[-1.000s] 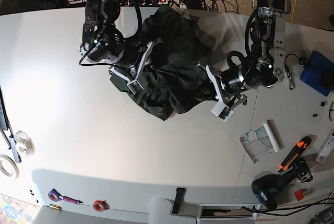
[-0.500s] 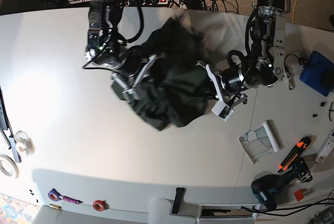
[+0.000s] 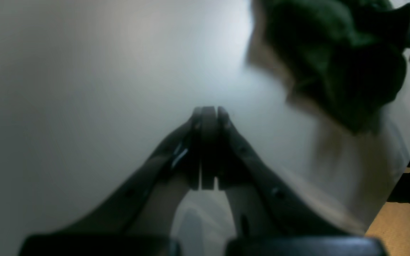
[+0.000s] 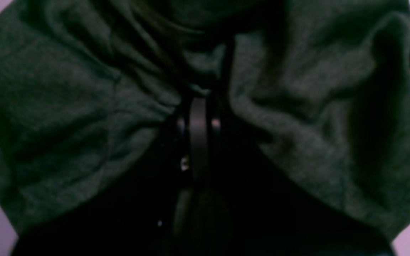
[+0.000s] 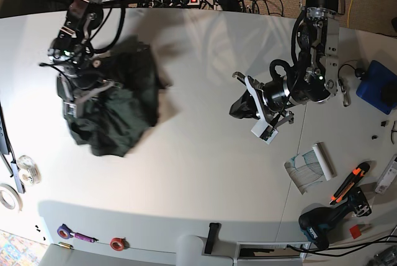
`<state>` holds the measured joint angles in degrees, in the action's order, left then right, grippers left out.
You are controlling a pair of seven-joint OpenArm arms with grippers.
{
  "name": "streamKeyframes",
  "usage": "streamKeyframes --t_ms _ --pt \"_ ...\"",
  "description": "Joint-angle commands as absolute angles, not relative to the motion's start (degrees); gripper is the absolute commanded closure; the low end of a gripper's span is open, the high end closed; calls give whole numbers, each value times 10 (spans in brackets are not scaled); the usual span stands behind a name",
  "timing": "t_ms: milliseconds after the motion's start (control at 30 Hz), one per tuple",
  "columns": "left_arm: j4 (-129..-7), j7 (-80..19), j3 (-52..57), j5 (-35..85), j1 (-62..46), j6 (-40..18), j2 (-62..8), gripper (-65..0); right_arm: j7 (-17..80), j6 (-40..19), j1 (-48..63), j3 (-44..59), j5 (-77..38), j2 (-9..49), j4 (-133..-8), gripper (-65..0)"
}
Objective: Layout the t-shirt on the table in an organized manner, then fold the t-shirt properly
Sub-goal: 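Drag the green shirt bundle with the right gripper toward the table corner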
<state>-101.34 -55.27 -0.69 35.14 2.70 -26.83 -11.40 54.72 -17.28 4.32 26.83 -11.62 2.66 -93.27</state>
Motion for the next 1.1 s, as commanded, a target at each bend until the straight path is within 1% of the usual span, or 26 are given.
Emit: streamKeyframes --t_ms 0,100,233,400,533,633,700,933,1033,1067 --pt "-1022 -540 -6 361 36 -271 -114 0 630 -152 59 282 -56 29 -921 0" --pt "-1022 -540 -6 373 36 -271 -114 0 635 -157 58 305 -76 29 -921 0" --pt "-1022 -540 -6 377 36 -271 -114 0 641 -197 58 312 -80 30 -922 0" --pt "-1022 -540 -6 377 36 -271 -114 0 655 -219 58 312 -150 49 -931 0" --pt "-1022 -540 -6 377 36 -271 -114 0 693 -225 58 312 -200 67 -979 -4" --pt "-1022 -540 -6 377 36 -271 -114 0 720 -227 58 312 -231 80 -1028 -111" --pt "-1022 -540 -6 378 36 -271 -114 0 728 -227 59 312 -233 83 -1060 -148" --pt "-1022 -540 -6 377 36 -271 -114 0 713 -225 58 312 -224 83 -1129 -150" --pt "-1022 -540 -6 377 36 -271 -114 0 686 -225 58 312 -180 90 -1136 -148" --pt "-1022 -540 -6 377 36 -271 -114 0 679 -225 59 312 -158 94 -1136 -127"
